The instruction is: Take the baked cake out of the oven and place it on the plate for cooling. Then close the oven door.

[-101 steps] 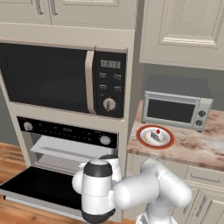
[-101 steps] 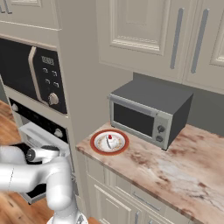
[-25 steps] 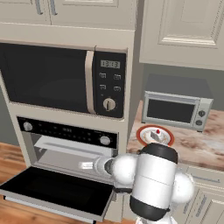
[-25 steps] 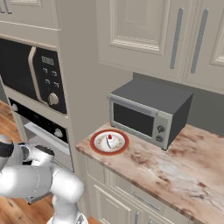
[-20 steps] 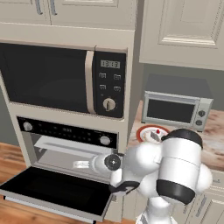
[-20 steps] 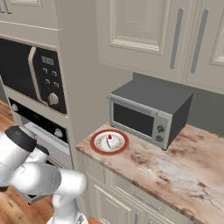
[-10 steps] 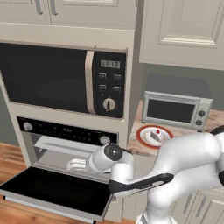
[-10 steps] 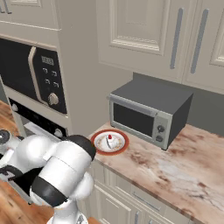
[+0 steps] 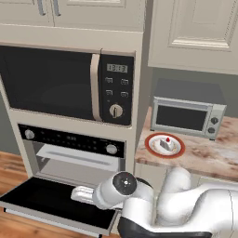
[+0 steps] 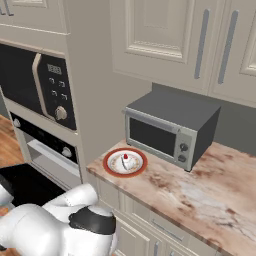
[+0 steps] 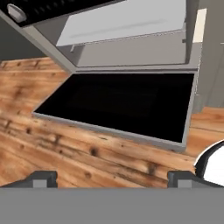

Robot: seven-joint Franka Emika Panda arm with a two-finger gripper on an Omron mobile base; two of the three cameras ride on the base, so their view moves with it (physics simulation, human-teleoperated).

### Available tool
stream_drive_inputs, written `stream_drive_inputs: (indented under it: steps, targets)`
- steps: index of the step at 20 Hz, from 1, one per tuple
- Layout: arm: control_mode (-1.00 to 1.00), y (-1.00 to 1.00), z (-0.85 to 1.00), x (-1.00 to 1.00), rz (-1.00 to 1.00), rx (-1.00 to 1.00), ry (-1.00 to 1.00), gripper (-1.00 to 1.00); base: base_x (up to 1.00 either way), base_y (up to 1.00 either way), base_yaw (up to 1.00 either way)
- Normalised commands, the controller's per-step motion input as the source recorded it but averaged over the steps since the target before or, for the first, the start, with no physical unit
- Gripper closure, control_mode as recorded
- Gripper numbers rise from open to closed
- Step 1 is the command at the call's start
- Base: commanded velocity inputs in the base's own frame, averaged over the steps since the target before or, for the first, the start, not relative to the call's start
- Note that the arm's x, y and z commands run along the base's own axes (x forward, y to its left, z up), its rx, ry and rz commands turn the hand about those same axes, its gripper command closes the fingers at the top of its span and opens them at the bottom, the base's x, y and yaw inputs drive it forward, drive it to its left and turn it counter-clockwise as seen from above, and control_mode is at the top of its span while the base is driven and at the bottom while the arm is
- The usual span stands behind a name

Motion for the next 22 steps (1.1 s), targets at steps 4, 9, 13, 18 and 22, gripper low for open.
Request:
stream_drive_inputs:
  steps: [4, 9, 13, 18, 22]
  targets:
    - [-1.00, 0.24, 0.22, -0.86, -0.21, 0.00, 0.00, -1.00, 0.00, 0.00, 0.00]
    - [-1.00, 0.53, 0.41, -0.49, -0.10, -0.05, -0.02, -1.00, 0.00, 0.00, 0.00]
    - [-1.00, 0.51, 0.23, -0.23, -0.04, -0.06, -0.01, -1.00, 0.00, 0.00, 0.00]
    - [-1.00, 0.45, 0.04, 0.00, -0.04, -0.11, -0.04, -1.00, 0.00, 0.00, 0.00]
    - [-1.00, 0.13, -0.14, 0.00, -0.01, -0.12, -0.13, -1.00, 0.00, 0.00, 0.00]
